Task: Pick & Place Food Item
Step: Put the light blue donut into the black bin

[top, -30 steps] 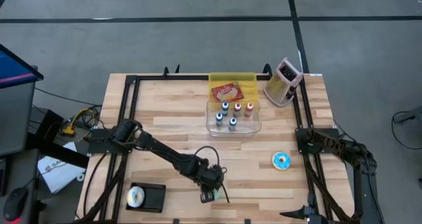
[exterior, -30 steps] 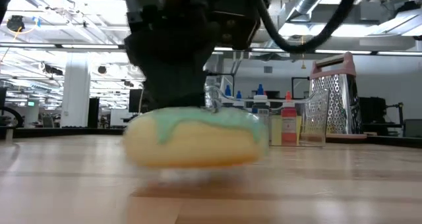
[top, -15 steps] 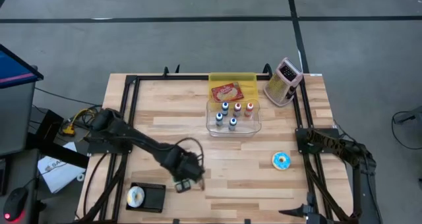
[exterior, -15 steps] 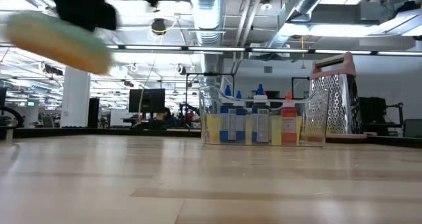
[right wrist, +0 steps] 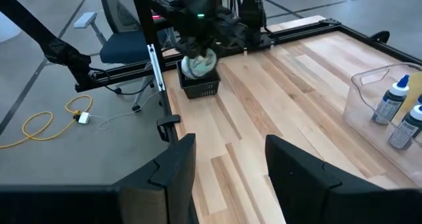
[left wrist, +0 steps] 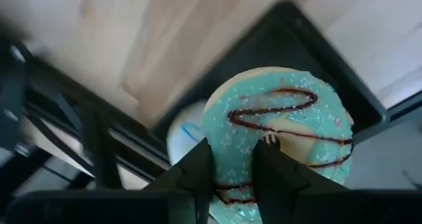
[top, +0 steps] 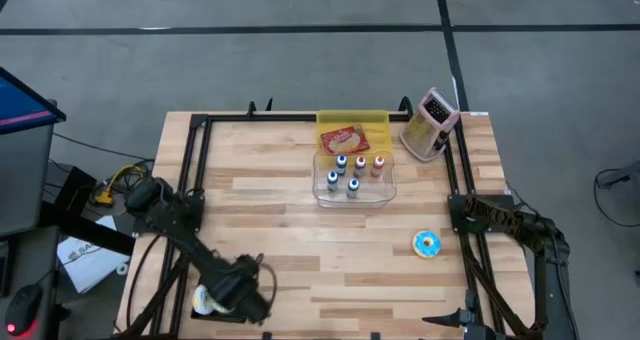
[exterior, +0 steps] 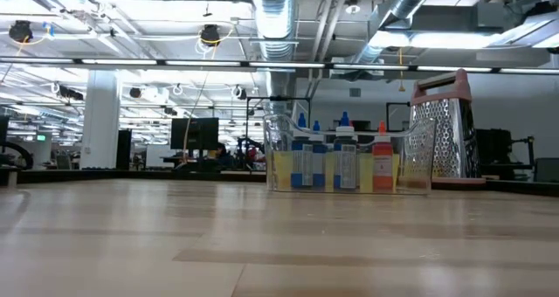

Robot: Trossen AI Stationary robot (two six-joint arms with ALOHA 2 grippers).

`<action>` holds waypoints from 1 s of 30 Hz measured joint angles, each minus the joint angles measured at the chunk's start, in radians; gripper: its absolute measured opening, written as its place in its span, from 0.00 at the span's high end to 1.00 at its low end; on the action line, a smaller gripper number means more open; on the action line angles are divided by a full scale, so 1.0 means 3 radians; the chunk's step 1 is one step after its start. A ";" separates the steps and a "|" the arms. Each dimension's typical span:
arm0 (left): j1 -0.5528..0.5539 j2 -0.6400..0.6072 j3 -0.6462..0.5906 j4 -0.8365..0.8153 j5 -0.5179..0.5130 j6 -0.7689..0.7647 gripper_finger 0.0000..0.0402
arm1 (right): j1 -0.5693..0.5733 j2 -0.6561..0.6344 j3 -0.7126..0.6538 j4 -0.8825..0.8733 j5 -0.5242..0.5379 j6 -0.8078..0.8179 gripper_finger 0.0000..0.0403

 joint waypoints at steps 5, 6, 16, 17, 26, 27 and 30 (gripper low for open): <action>-0.0216 0.0001 0.0000 -0.0066 0.0022 -0.0600 0.79 | 0.0000 0.0000 0.0000 0.0000 0.0005 -0.0059 0.57; -0.0243 0.0005 -0.0001 -0.0058 0.0026 -0.0673 0.79 | 0.0000 0.0000 0.0000 0.0000 0.0006 -0.0061 0.57; -0.0314 0.0015 -0.0518 0.0348 0.0383 -0.0793 0.79 | 0.0058 0.0000 0.0000 0.0021 0.0006 -0.0062 0.57; -0.0314 0.0016 -0.0552 0.0359 0.0388 -0.0785 0.79 | 0.0059 0.0000 0.0000 0.0025 0.0007 -0.0061 0.57; -0.0250 0.0016 -0.0650 0.0488 0.0398 -0.0593 0.78 | 0.0058 0.0000 0.0000 0.0027 0.0007 -0.0064 0.57; -0.0239 0.0016 -0.0650 0.0502 0.0398 -0.0590 0.77 | 0.0058 0.0000 0.0000 0.0027 0.0006 -0.0067 0.57; -0.0225 0.0016 -0.0650 0.0504 0.0375 -0.0585 0.71 | 0.0058 -0.0003 -0.0079 0.0067 0.0014 -0.0069 0.57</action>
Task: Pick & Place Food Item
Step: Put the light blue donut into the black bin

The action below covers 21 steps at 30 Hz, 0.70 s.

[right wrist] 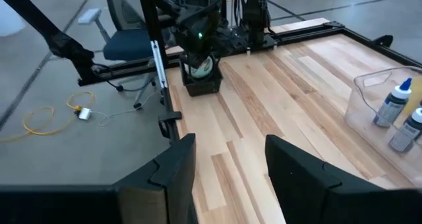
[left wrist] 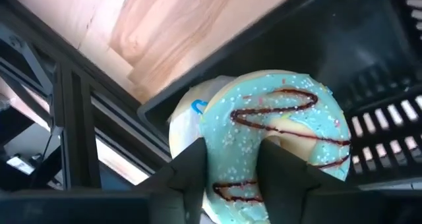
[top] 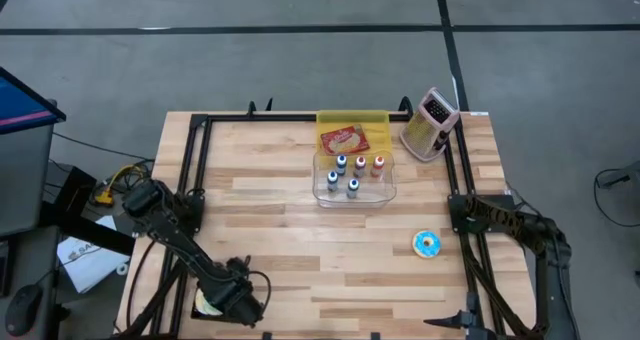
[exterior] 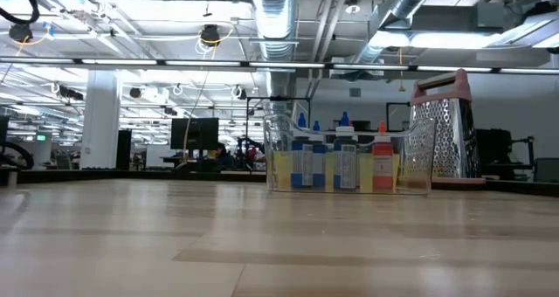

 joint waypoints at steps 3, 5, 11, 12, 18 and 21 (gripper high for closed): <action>0.0009 0.0000 0.0000 -0.0004 -0.0012 0.0001 0.64 | 0.0004 0.0004 -0.0145 -0.0016 -0.0019 0.0161 0.57; 0.0025 0.0000 0.0000 -0.0004 -0.0011 0.0001 0.59 | 0.0020 0.0004 -0.0230 -0.0029 -0.0024 0.0294 0.57; 0.0027 -0.0001 0.0001 -0.0085 0.0105 0.0010 0.49 | 0.0152 0.0005 -0.0304 -0.0036 0.0084 0.0524 0.57; 0.0027 -0.0001 0.0001 -0.0113 0.0124 0.0010 0.47 | 0.0166 0.0005 -0.0304 -0.0025 0.0113 0.0531 0.57; 0.0057 -0.0067 0.0000 -0.0273 0.0114 0.0017 0.43 | 0.0182 0.0000 -0.0305 -0.0038 0.0179 0.0536 0.57; 0.0078 -0.0217 0.0000 -0.0295 -0.0066 -0.0019 0.42 | 0.0182 0.0000 -0.0305 -0.0035 0.0178 0.0536 0.57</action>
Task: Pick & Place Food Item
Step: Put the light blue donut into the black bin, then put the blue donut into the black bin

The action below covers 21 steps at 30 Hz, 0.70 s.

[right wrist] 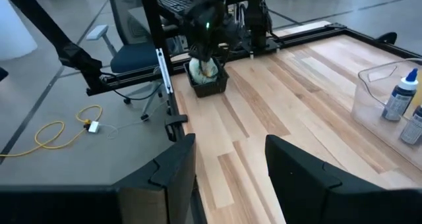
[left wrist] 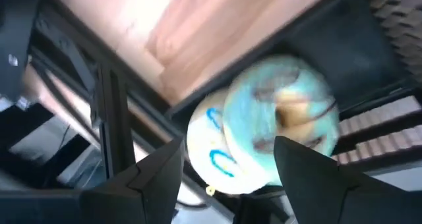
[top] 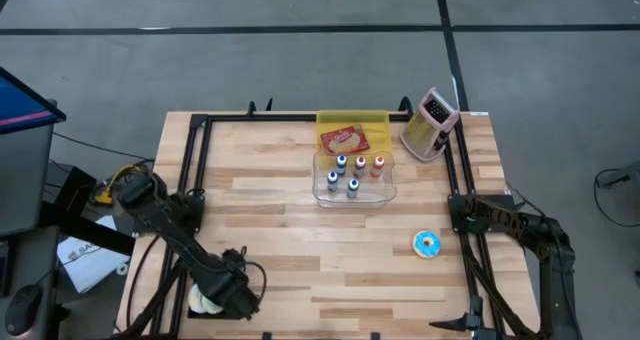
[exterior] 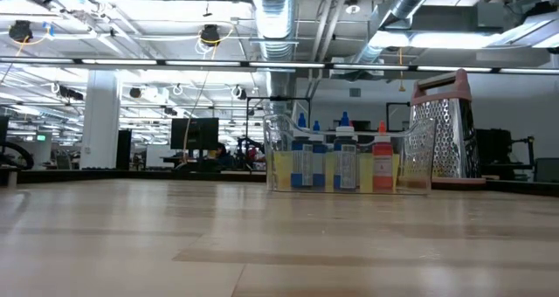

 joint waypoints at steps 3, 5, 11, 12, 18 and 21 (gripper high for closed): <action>0.0038 -0.0207 0.0001 0.0007 -0.0252 -0.0153 0.43 | 0.0000 0.0000 0.0000 0.0017 -0.0001 0.0001 0.57; 0.0043 -0.0339 0.0001 0.0016 -0.0389 -0.0242 0.43 | 0.0000 -0.0001 0.0000 0.0042 0.0000 0.0001 0.57; 0.0131 -0.0639 0.0001 0.0380 -0.1187 -0.0187 0.43 | 0.0000 -0.0002 0.0000 0.0047 0.0008 0.0001 0.57; 0.0157 -0.0670 0.0001 0.0570 -0.1425 -0.0040 0.43 | 0.0000 -0.0003 0.0000 0.0048 0.0011 0.0001 0.57; 0.0441 -0.0730 0.0001 0.2212 -0.2447 0.1689 0.43 | -0.0037 -0.0005 0.0034 0.0042 -0.0034 0.0066 0.57; 0.0591 -0.0728 0.0004 0.2927 -0.2561 0.2582 0.44 | -0.0116 -0.0005 0.0034 -0.0027 -0.0346 0.0229 0.57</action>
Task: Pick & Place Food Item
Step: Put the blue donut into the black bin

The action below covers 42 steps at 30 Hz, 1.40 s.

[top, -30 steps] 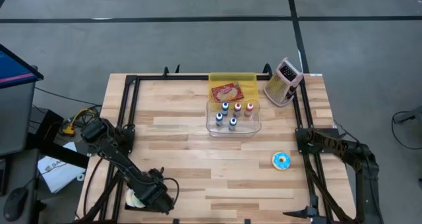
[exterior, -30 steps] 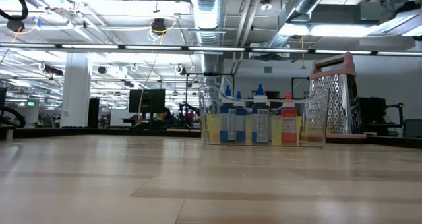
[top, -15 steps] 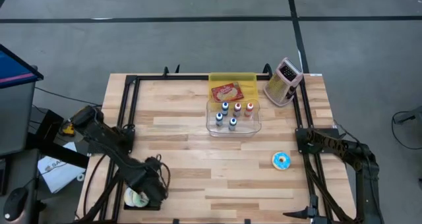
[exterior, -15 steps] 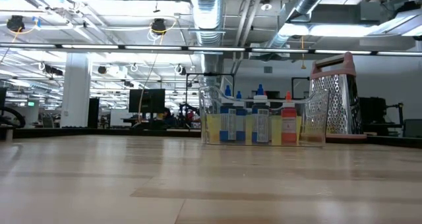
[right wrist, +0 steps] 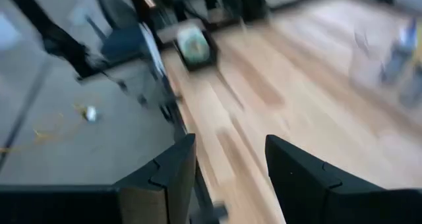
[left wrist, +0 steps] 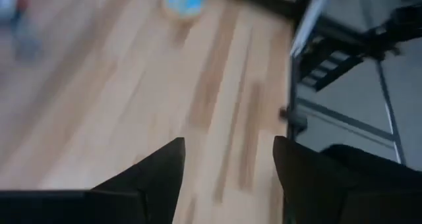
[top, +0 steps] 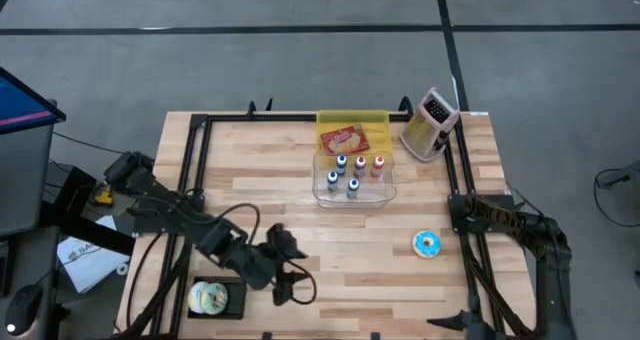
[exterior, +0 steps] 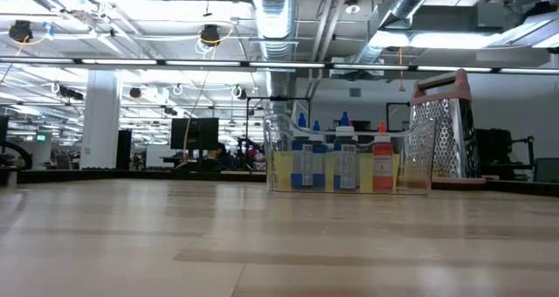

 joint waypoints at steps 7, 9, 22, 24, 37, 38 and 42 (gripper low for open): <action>0.0300 0.0013 0.0000 0.0794 0.0000 0.1554 0.43 | -0.0525 -0.0004 -0.0078 0.0000 -0.1312 -0.0143 0.57; 0.0351 0.0013 -0.0001 0.0780 -0.0001 0.1906 0.43 | -0.0693 -0.0004 -0.0171 -0.0005 -0.1614 -0.0294 0.57; 0.0480 0.0011 -0.0001 0.0935 0.0001 0.2703 0.42 | -0.1176 -0.1115 -0.2323 0.0480 -0.2851 -0.0062 0.66; 0.0480 0.0004 -0.0001 0.0925 0.0001 0.2757 0.42 | -0.1195 -0.1380 -0.2734 0.0938 -0.2949 -0.0003 0.64; 0.0478 -0.0148 -0.0363 0.1060 0.0006 0.2688 0.42 | -0.1727 -0.1999 -0.3644 0.1529 -0.3112 -0.0381 0.37; 0.0478 -0.0211 -0.0472 0.1153 0.0004 0.2676 0.42 | -0.1798 -0.1965 -0.3646 0.1555 -0.3154 -0.0502 0.36; 0.0478 -0.0522 -0.0908 0.1594 0.0011 0.2672 0.42 | -0.1993 -0.1793 -0.3646 0.1646 -0.3210 -0.0862 0.34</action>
